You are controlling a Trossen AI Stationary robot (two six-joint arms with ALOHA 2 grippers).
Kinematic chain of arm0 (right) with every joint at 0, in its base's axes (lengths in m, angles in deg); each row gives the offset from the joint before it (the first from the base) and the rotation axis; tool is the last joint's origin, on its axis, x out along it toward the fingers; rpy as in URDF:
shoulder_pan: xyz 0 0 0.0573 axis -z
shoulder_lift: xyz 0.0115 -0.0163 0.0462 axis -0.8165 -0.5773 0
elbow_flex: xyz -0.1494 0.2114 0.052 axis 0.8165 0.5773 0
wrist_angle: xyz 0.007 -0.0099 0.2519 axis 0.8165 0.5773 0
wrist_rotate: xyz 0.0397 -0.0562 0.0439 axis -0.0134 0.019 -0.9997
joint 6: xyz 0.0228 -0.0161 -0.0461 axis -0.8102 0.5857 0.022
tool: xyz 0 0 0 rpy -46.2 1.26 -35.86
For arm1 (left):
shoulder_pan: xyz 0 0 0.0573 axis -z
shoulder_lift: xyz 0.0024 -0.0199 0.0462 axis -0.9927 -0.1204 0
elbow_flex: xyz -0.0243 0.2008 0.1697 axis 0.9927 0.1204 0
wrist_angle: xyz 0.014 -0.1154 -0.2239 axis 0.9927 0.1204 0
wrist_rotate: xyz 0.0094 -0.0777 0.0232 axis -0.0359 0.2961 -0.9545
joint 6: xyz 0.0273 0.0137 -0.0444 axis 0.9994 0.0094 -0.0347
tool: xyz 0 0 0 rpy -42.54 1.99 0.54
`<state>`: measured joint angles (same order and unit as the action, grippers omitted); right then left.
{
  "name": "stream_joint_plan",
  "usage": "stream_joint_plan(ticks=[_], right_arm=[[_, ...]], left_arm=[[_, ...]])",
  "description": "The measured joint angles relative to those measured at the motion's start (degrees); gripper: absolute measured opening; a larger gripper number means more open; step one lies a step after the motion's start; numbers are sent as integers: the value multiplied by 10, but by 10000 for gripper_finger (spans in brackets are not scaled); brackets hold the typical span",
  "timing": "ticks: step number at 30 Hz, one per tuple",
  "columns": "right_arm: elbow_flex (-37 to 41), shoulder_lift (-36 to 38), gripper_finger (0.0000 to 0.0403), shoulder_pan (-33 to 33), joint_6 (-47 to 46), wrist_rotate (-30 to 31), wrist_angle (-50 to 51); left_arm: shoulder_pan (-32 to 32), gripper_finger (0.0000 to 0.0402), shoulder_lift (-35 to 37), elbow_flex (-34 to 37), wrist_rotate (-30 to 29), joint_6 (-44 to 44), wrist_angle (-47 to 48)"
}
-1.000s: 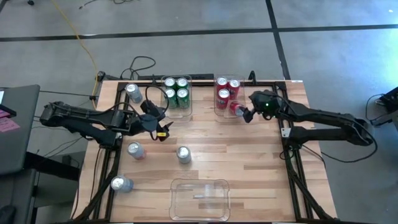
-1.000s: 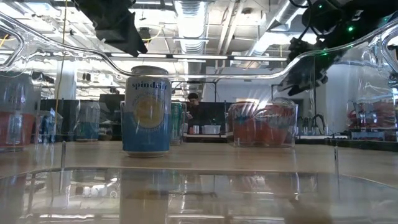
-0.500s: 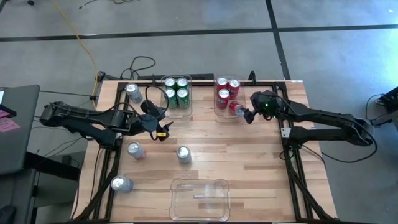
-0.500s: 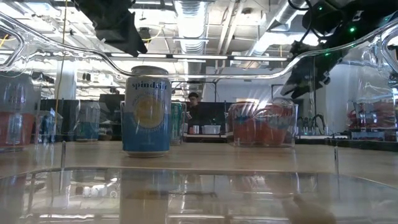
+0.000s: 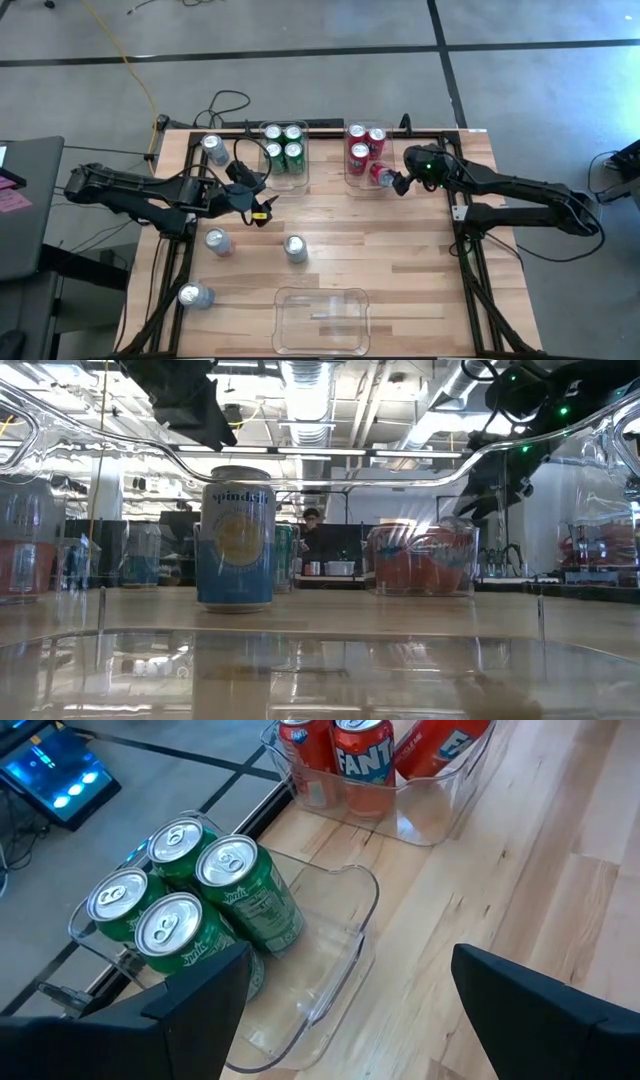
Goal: Sort soda cans
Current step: Put the red soda can into the top right transparent bin
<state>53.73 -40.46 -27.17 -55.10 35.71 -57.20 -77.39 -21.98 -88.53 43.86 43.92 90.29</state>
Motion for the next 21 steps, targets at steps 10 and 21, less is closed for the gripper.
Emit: stream_joint_plan(ticks=[10, 21], right_arm=[[0, 0, 383, -1, 0, 0, 3], [-24, 6, 383, -26, -65, -68, 7]], left_arm=[[0, 338, 0, 0, 0, 1, 0], [0, 338, 0, 0, 0, 2, 0]])
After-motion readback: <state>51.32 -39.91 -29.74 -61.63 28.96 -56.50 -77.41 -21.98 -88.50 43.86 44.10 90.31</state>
